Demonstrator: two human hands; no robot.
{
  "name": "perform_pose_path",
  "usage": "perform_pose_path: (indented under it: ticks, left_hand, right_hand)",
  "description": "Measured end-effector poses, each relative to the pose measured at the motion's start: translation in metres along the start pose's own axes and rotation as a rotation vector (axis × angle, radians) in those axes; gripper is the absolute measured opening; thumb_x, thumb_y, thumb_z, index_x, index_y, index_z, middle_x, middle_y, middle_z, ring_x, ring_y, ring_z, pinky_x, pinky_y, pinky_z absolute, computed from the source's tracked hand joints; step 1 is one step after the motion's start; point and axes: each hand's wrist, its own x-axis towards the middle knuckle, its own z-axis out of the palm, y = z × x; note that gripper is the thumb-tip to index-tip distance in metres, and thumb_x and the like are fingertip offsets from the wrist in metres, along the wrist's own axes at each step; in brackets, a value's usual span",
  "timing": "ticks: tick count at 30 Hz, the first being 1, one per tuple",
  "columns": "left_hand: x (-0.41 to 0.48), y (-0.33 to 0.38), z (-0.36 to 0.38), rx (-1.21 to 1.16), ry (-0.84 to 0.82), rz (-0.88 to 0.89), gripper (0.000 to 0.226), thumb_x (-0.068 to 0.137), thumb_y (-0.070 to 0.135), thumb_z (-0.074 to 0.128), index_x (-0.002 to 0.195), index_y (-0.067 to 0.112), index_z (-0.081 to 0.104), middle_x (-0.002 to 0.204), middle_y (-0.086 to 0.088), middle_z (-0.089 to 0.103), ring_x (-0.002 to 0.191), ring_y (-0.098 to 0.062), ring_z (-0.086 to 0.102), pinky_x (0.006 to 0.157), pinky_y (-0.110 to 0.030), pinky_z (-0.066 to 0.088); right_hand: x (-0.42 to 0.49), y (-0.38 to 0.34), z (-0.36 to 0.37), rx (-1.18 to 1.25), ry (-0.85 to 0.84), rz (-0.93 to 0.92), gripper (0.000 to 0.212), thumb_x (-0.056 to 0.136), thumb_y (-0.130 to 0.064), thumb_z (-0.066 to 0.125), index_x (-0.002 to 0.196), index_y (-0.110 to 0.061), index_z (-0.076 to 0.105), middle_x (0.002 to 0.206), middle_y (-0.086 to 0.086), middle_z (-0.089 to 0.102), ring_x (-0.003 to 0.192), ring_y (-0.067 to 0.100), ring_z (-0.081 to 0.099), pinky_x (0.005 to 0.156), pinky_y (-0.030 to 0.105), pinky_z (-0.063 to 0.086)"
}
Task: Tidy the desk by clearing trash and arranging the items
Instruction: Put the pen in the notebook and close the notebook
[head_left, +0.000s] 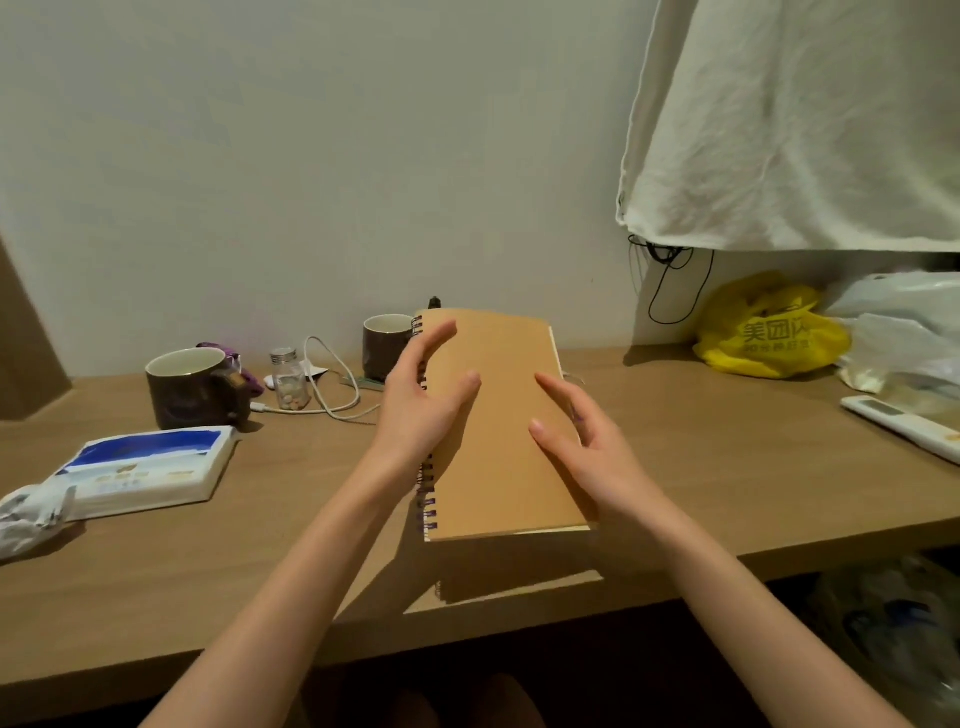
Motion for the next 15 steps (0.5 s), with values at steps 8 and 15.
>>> perform_pose_path:
  ticks: [8,15]
  left_hand:
    - [0.049,-0.015,0.073,0.035,-0.192,-0.075,0.052,0.098,0.043,0.036,0.145,0.025,0.030,0.147,0.004,0.038,0.134,-0.012,0.037,0.106,-0.029,0.032]
    - [0.049,-0.075,0.103,0.777,-0.354,0.125,0.056,0.092,0.054,0.039,0.144,0.035,0.030,0.152,0.002,0.030,0.142,-0.019,0.020,0.116,-0.046,0.020]
  right_hand:
    - [0.038,0.013,-0.085,0.137,0.335,0.037,0.045,0.090,-0.008,0.063,0.132,-0.021,0.054,0.132,0.003,0.058,0.122,0.019,0.055,0.100,0.044,0.049]
    - [0.073,0.077,-0.145,-0.074,0.526,0.231,0.040,0.090,-0.021,0.064,0.130,-0.017,0.057,0.134,0.007,0.054,0.119,0.024,0.052,0.099,0.045,0.048]
